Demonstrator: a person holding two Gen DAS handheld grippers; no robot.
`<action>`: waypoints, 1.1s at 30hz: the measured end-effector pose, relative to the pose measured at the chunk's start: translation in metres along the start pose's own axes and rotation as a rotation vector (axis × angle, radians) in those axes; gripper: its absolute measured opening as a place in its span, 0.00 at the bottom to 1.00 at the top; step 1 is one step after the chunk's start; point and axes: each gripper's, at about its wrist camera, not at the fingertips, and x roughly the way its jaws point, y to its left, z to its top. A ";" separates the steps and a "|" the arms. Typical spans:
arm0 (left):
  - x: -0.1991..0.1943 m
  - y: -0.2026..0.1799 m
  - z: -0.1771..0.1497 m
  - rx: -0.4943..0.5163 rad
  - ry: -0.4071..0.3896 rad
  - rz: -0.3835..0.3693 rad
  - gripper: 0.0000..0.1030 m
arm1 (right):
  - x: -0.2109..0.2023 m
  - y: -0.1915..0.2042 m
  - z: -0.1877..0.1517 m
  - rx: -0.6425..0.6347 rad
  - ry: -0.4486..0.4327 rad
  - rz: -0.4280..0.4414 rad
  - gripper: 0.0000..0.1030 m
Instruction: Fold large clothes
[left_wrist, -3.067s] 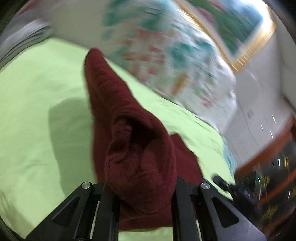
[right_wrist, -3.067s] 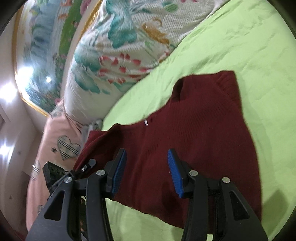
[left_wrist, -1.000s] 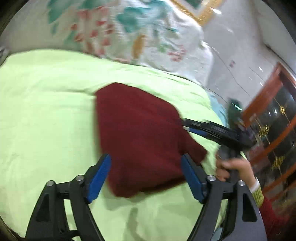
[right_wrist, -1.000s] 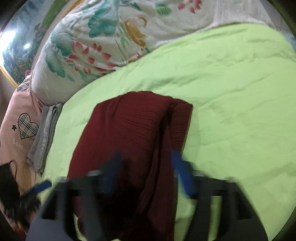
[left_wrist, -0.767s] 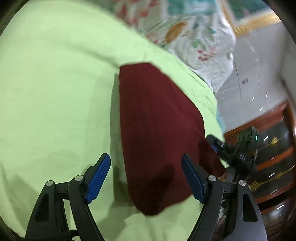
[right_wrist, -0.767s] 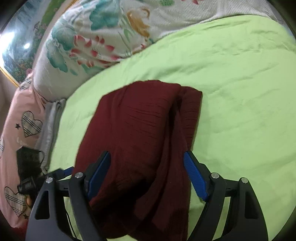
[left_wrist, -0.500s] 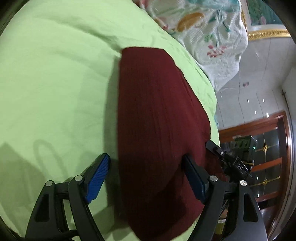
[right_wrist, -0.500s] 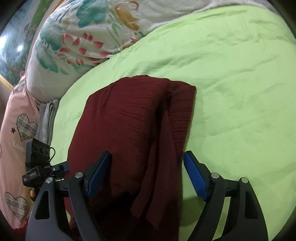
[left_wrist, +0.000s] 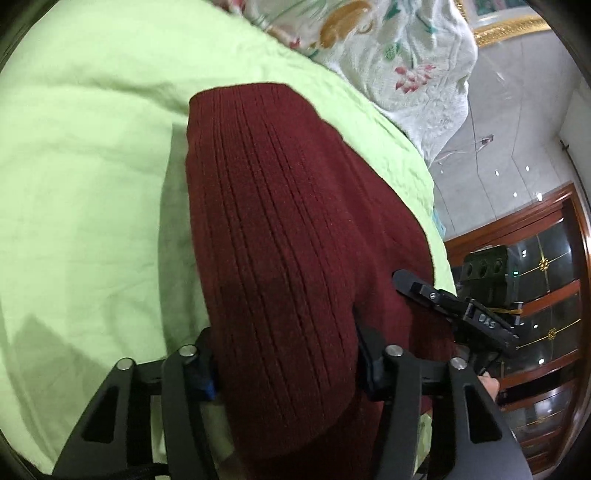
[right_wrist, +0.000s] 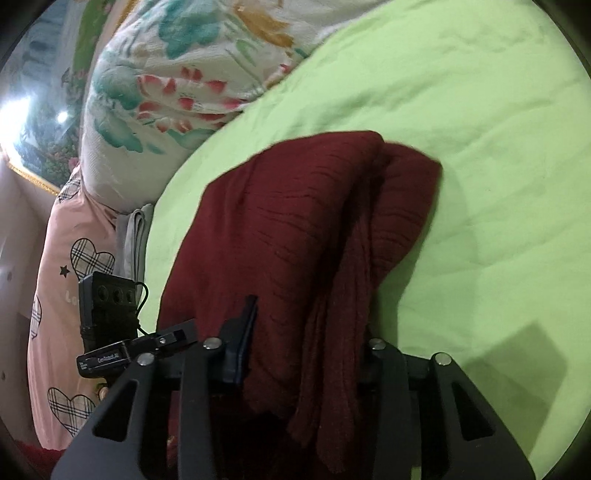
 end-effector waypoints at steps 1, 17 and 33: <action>-0.006 -0.003 -0.003 0.011 -0.013 0.008 0.50 | -0.004 0.008 -0.002 -0.013 -0.012 0.009 0.35; -0.218 0.065 -0.068 -0.029 -0.232 0.193 0.48 | 0.089 0.164 -0.036 -0.209 0.093 0.304 0.33; -0.247 0.100 -0.135 -0.068 -0.307 0.377 0.61 | 0.098 0.162 -0.065 -0.192 0.110 0.066 0.51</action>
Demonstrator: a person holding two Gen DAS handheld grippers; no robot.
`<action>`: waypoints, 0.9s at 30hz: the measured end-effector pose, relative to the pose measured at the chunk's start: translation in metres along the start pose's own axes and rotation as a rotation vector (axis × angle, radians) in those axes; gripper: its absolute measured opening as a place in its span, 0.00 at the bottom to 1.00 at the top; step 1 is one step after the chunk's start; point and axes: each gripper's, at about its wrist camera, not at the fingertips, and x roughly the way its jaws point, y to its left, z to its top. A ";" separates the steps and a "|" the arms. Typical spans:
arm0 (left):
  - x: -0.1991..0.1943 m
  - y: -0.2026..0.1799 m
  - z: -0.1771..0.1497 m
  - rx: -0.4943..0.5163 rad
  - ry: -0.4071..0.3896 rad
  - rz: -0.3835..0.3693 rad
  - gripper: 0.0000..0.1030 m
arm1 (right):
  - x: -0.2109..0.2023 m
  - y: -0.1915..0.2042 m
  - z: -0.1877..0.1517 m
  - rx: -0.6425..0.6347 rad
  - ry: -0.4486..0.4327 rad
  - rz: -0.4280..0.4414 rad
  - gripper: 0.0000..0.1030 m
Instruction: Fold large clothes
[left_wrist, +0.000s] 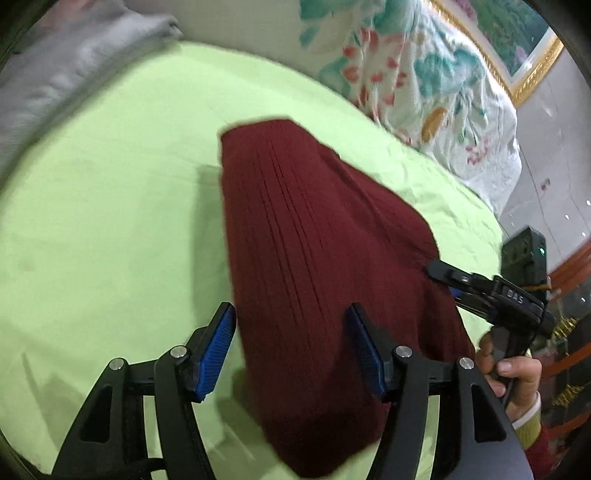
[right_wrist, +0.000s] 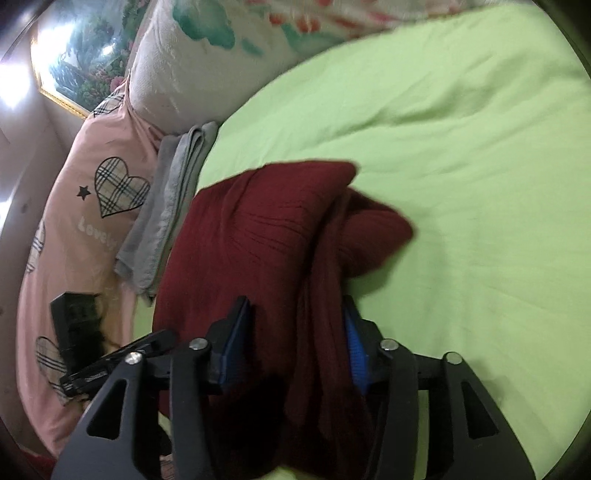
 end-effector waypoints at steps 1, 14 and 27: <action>-0.016 0.000 -0.012 0.007 -0.035 0.014 0.61 | -0.015 0.003 -0.007 -0.011 -0.037 -0.024 0.51; -0.042 -0.024 -0.106 0.174 -0.061 0.193 0.58 | -0.046 0.080 -0.080 -0.376 -0.078 -0.111 0.50; -0.018 -0.023 -0.093 0.142 -0.047 0.248 0.59 | -0.023 0.068 -0.083 -0.465 -0.034 -0.409 0.11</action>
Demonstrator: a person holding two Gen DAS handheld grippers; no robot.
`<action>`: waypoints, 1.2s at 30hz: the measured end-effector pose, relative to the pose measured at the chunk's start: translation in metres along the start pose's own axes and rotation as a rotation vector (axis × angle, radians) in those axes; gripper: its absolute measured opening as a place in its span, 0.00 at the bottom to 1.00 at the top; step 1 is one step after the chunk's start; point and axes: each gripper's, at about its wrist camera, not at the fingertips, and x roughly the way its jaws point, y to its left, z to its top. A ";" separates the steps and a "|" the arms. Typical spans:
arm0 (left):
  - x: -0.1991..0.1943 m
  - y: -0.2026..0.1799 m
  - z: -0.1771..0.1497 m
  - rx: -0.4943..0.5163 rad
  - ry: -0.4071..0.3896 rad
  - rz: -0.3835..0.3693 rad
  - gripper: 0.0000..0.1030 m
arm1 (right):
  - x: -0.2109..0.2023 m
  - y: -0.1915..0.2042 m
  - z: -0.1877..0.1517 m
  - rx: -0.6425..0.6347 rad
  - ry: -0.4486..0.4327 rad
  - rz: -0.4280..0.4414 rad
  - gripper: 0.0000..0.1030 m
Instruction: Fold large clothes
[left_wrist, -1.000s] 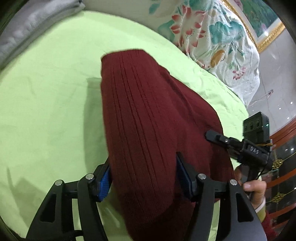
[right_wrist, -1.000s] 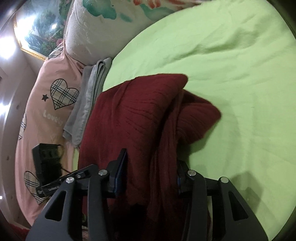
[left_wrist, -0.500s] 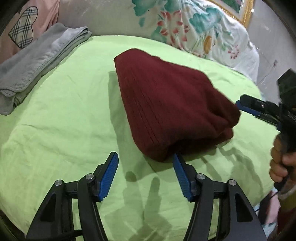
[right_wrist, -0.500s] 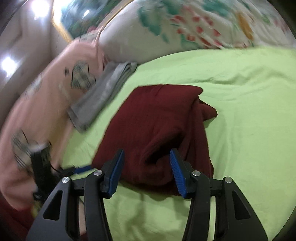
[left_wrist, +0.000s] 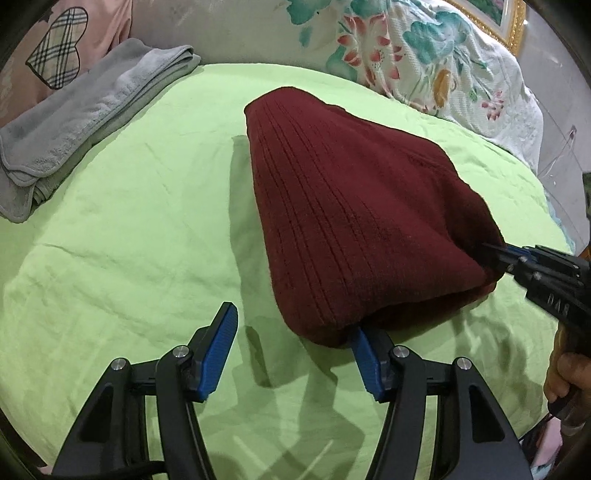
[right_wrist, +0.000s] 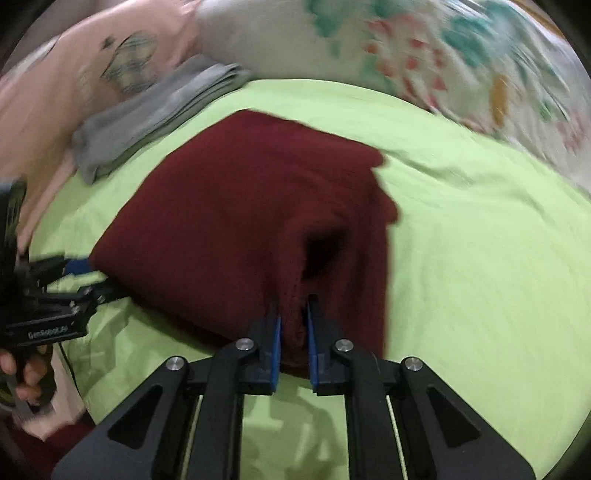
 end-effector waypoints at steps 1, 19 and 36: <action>0.000 0.000 0.000 0.000 -0.001 -0.002 0.59 | -0.003 -0.015 -0.002 0.053 -0.006 -0.010 0.11; -0.047 0.024 0.004 -0.023 -0.046 -0.155 0.44 | -0.024 -0.066 0.013 0.379 -0.135 0.395 0.49; 0.009 0.016 0.080 0.007 -0.056 -0.296 0.44 | 0.064 -0.061 0.061 0.463 0.015 0.447 0.45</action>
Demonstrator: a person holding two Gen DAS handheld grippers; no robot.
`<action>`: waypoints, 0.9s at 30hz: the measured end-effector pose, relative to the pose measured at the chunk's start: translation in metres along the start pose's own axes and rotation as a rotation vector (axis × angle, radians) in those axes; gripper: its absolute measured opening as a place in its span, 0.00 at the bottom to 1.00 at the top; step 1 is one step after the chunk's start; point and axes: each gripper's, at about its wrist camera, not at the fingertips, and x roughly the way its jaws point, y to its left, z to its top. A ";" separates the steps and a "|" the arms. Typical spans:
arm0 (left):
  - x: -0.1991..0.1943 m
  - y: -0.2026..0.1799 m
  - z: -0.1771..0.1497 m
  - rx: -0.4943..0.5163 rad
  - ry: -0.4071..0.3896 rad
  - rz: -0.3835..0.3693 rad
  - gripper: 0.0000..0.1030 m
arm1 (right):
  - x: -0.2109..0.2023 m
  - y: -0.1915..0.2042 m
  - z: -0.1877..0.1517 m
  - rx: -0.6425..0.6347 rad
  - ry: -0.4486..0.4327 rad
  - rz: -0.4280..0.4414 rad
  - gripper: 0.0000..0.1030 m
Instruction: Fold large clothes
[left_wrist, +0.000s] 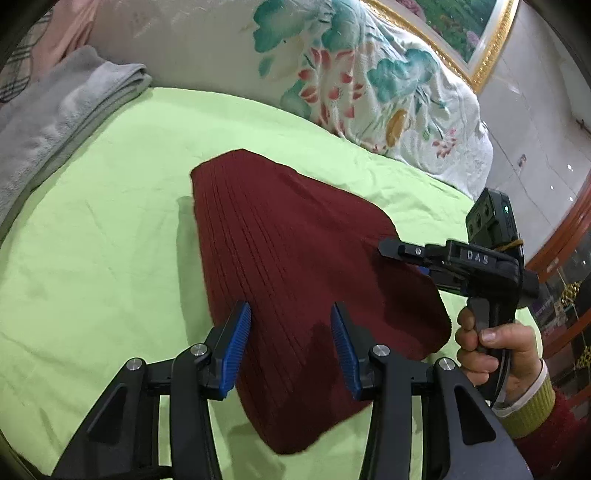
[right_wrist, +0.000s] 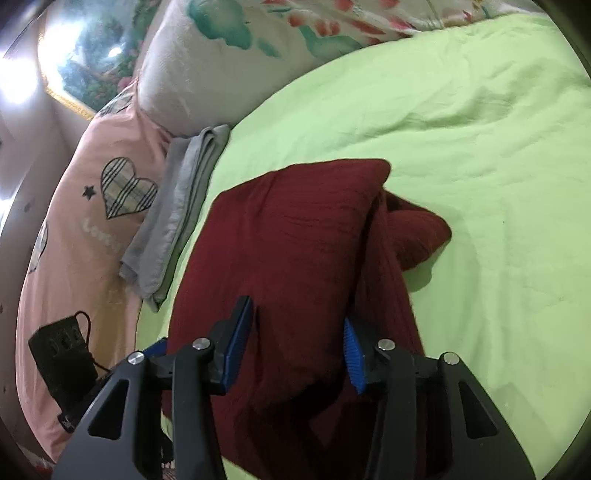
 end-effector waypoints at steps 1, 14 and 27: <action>0.001 0.000 0.001 -0.001 -0.004 -0.001 0.44 | 0.000 -0.002 0.002 0.011 -0.009 0.004 0.41; 0.041 -0.043 0.000 0.072 0.087 -0.078 0.45 | -0.042 -0.040 0.001 0.044 -0.100 -0.002 0.08; 0.046 -0.036 -0.003 0.015 0.091 -0.132 0.36 | -0.052 0.025 0.024 -0.076 -0.186 -0.011 0.27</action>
